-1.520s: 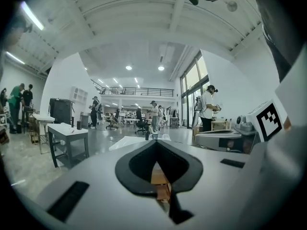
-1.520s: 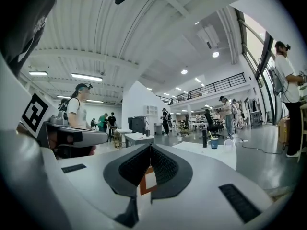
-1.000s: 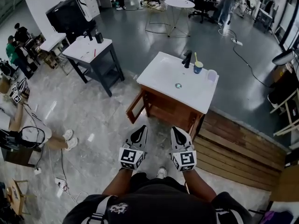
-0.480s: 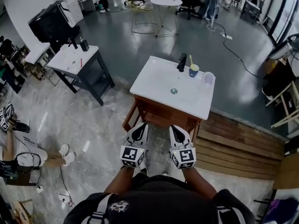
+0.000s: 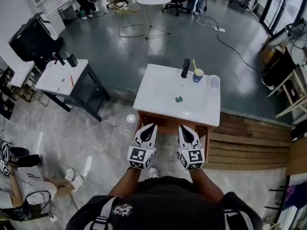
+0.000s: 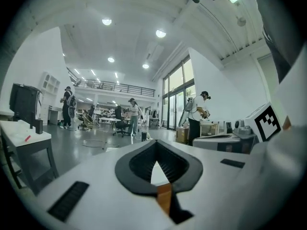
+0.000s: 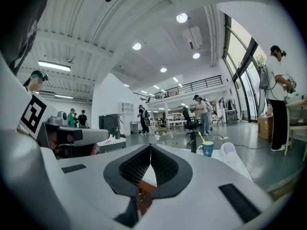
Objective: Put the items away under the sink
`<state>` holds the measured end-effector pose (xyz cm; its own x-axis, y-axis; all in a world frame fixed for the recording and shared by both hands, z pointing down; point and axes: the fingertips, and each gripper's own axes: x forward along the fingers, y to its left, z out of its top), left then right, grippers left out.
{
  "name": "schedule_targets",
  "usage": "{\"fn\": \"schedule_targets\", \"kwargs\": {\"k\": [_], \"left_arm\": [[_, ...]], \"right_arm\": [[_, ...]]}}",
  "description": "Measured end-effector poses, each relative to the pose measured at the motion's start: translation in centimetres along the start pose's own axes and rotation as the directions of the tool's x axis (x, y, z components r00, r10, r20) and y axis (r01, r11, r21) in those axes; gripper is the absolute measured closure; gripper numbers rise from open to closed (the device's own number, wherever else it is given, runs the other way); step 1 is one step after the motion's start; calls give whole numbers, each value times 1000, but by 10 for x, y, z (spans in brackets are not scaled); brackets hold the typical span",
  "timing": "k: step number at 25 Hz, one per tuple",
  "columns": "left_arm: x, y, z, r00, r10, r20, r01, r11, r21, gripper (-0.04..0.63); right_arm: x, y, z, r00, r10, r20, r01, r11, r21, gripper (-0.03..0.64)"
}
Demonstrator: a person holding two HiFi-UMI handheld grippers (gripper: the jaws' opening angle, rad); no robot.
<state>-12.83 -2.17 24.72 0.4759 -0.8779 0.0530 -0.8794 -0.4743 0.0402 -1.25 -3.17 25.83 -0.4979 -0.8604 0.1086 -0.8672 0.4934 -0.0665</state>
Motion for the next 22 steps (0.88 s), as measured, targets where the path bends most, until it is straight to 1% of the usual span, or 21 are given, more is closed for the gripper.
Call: {"fn": "schedule_targets", "kwargs": {"k": [3, 9, 15, 22], "left_arm": [[16, 14, 2, 998, -55, 10, 55, 998, 0, 592], [43, 23, 9, 993, -111, 32, 112, 994, -14, 592], [80, 27, 4, 991, -133, 19, 133, 991, -22, 592], [153, 33, 3, 992, -125, -1, 125, 992, -15, 592]], "right_arm": [[12, -3, 5, 998, -58, 4, 58, 998, 4, 594], [21, -17, 9, 994, -110, -11, 110, 994, -24, 594], [45, -50, 11, 991, -133, 4, 133, 991, -8, 594], [94, -101, 12, 994, -112, -5, 112, 993, 40, 594]]}}
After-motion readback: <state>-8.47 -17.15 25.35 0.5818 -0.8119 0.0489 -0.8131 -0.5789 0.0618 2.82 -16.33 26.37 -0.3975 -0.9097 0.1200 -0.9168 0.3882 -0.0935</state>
